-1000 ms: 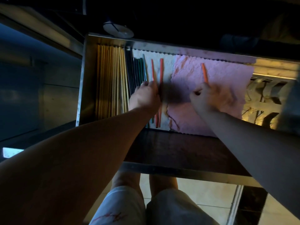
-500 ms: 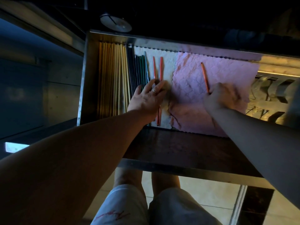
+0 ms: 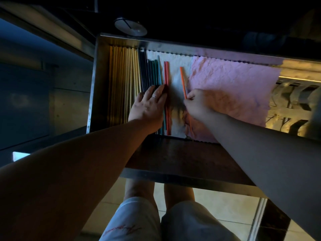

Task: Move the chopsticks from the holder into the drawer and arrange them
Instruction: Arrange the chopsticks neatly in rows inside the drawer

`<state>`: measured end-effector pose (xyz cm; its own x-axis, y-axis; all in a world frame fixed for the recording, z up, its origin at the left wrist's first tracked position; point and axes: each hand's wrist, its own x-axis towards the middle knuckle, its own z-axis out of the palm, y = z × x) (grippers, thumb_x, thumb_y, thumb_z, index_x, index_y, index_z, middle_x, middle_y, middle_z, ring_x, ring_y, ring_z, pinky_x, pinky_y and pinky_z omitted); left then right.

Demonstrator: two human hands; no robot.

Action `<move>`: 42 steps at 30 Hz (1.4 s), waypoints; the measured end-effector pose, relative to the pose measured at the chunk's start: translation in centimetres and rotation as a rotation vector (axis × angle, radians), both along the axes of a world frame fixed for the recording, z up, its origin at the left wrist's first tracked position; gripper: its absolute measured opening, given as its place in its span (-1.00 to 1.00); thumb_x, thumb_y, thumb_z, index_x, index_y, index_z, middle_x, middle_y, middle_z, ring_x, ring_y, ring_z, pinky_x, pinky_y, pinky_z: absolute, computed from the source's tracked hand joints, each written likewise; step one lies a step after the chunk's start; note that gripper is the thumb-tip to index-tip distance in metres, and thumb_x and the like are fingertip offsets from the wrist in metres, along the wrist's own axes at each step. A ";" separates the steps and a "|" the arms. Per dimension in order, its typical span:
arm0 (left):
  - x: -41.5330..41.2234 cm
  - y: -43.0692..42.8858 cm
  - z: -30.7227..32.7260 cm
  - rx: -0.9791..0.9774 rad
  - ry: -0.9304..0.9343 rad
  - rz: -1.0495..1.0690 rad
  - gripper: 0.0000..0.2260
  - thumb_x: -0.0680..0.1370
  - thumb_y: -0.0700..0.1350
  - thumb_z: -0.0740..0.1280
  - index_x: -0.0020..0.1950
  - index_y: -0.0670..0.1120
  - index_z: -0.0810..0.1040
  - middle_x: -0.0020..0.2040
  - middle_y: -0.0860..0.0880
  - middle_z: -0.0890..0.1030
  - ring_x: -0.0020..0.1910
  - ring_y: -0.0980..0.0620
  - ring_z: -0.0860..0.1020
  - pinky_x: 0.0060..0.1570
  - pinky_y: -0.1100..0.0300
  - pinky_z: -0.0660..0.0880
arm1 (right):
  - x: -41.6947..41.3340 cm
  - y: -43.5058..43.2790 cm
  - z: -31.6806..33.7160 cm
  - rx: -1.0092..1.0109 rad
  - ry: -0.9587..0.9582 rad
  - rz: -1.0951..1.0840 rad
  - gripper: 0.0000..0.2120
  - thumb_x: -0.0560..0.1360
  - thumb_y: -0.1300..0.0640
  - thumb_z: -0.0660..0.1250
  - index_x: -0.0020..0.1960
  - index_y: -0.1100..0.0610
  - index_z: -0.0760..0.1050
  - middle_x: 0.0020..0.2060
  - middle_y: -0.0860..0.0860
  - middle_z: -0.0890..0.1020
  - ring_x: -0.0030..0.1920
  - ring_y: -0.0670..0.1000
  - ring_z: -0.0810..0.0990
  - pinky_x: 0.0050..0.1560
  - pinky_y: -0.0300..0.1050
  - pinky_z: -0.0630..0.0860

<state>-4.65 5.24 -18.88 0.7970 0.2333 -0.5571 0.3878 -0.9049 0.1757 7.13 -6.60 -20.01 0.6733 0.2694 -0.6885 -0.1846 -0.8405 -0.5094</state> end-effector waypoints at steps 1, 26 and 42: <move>0.0 0.1 -0.2 -0.007 0.003 -0.015 -0.39 0.55 -0.07 0.14 0.58 0.08 0.03 0.60 0.12 -0.12 0.56 -0.03 -0.09 0.47 -0.10 -0.02 | -0.3 0.2 -0.5 0.014 -0.005 0.014 -0.70 0.42 0.40 0.31 -0.40 0.14 0.37 -0.35 0.11 0.49 -0.20 0.06 0.50 -0.17 -0.06 0.42; -0.6 1.3 -1.6 0.004 0.065 -0.134 -0.31 0.57 -0.13 0.13 0.57 0.09 -0.22 0.55 0.14 -0.34 0.55 0.03 -0.26 0.44 -0.11 -0.25 | -1.8 2.9 -2.0 -0.048 -0.063 0.125 -0.71 0.44 0.24 0.22 0.04 0.12 0.65 -0.04 0.11 0.70 -0.01 0.11 0.65 0.06 -0.09 0.58; 0.1 -0.6 4.3 -0.172 0.222 0.220 -0.38 0.59 -0.05 0.15 0.59 0.08 -0.06 0.61 0.04 -0.14 0.57 -0.07 -0.12 0.50 -0.14 -0.03 | -2.3 0.4 2.1 0.101 0.243 -0.172 -0.63 0.51 0.38 0.22 0.31 0.30 0.43 0.17 0.18 0.57 0.10 0.07 0.54 0.02 -0.22 0.39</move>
<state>-4.52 4.65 -14.53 0.5933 0.2742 -0.7568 0.6160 -0.7599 0.2076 4.80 -6.25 -17.96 0.5338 0.2411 -0.8105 -0.4466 -0.7336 -0.5123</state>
